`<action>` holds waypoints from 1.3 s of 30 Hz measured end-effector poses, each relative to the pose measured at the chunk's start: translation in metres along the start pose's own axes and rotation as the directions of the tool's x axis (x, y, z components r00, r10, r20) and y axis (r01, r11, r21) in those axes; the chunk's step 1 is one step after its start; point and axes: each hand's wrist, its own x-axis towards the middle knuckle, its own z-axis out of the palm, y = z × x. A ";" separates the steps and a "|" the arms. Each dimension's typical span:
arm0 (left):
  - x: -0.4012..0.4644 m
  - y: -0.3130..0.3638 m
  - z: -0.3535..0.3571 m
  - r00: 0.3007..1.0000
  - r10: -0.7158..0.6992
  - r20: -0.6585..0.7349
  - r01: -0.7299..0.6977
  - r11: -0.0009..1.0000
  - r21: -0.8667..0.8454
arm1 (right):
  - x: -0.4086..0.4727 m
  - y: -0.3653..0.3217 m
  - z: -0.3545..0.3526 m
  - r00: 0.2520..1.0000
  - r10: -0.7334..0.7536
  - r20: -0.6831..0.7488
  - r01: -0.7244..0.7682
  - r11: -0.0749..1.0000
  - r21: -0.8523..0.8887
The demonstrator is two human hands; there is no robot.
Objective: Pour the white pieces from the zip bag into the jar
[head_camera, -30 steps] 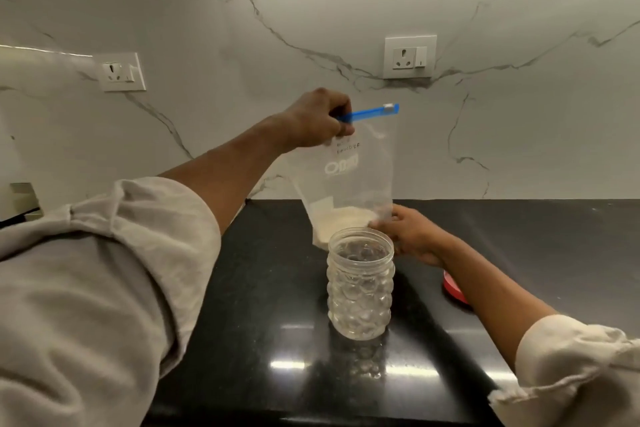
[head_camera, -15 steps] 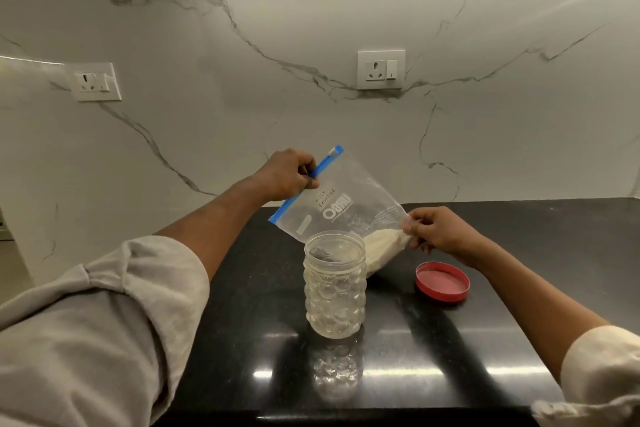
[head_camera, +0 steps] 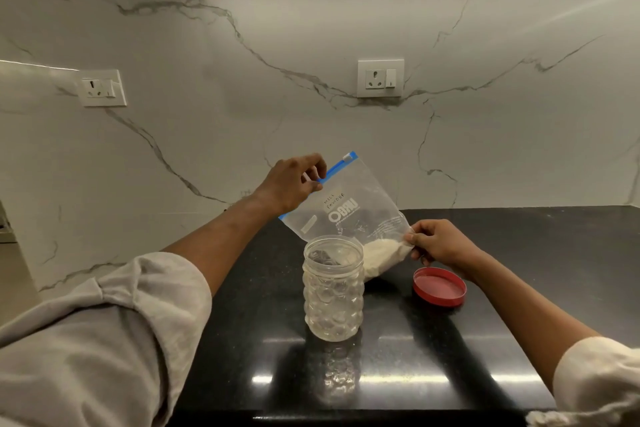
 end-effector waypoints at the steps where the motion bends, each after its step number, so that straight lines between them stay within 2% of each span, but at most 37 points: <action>1: -0.001 0.000 0.001 1.000 0.002 0.001 -0.002 1.000 -0.006 | 0.000 0.001 0.001 1.000 0.000 -0.008 0.000 1.000 0.002; 5: -0.006 0.002 0.006 0.997 -0.003 -0.080 0.000 0.999 -0.039 | 0.003 0.004 0.004 0.999 0.022 -0.039 -0.023 0.999 -0.024; 6: -0.006 0.003 0.007 0.996 -0.002 -0.086 -0.002 0.999 -0.039 | 0.005 0.004 0.004 0.999 0.034 -0.034 -0.036 0.996 -0.078; 8: -0.006 0.005 0.009 0.998 0.002 -0.063 -0.005 0.999 -0.041 | 0.005 -0.003 0.005 0.998 0.065 -0.002 -0.063 0.953 -0.297; 9: -0.006 0.006 0.009 0.999 0.005 -0.045 -0.007 0.999 -0.050 | 0.005 -0.010 0.006 0.999 0.052 -0.009 -0.051 0.908 -0.416; 11: -0.005 0.010 0.011 1.000 0.014 -0.015 -0.015 0.997 -0.081 | 0.007 -0.029 0.011 0.980 -0.132 -0.147 0.043 0.870 -0.491; 12: -0.004 0.013 0.013 1.000 0.019 -0.001 -0.019 0.995 -0.098 | 0.004 -0.041 0.015 0.941 -0.234 -0.245 0.110 0.895 -0.432; 13: -0.004 0.016 0.014 1.000 0.024 0.012 -0.022 0.994 -0.111 | 0.001 -0.055 0.019 0.911 -0.266 -0.315 0.163 0.934 -0.319; 14: -0.003 0.018 0.016 0.999 0.027 0.023 -0.024 0.993 -0.119 | -0.001 -0.069 0.023 0.923 -0.226 -0.313 0.176 0.968 -0.180; 16: -0.001 0.024 0.019 0.999 0.034 0.041 -0.028 0.990 -0.137 | -0.006 -0.091 0.034 0.989 -0.085 -0.121 0.093 0.994 0.060; 17: 0.000 0.027 0.020 0.998 0.042 0.055 -0.034 0.989 -0.143 | -0.008 -0.098 0.040 0.998 -0.046 -0.032 0.050 0.989 0.140; 19: 0.005 0.032 0.021 0.993 0.056 0.100 -0.041 0.989 -0.145 | -0.008 -0.105 0.048 0.999 -0.031 0.015 0.027 0.969 0.244; 23: 0.011 0.034 0.019 0.981 0.045 0.188 -0.012 0.984 -0.175 | -0.006 -0.106 0.052 1.000 -0.021 0.016 0.013 0.913 0.408; 29: 0.014 0.032 0.019 0.979 0.037 0.202 0.013 0.972 -0.236 | -0.007 -0.099 0.049 0.999 -0.002 0.034 -0.020 0.789 0.614; 34: 0.014 0.035 0.021 0.974 0.097 0.203 -0.059 0.980 -0.189 | -0.006 -0.092 0.049 1.000 0.030 0.006 -0.025 0.722 0.691; 39: 0.015 0.034 0.017 0.984 0.098 0.152 -0.064 0.974 -0.216 | -0.006 -0.093 0.051 1.000 -0.011 -0.015 0.018 0.656 0.754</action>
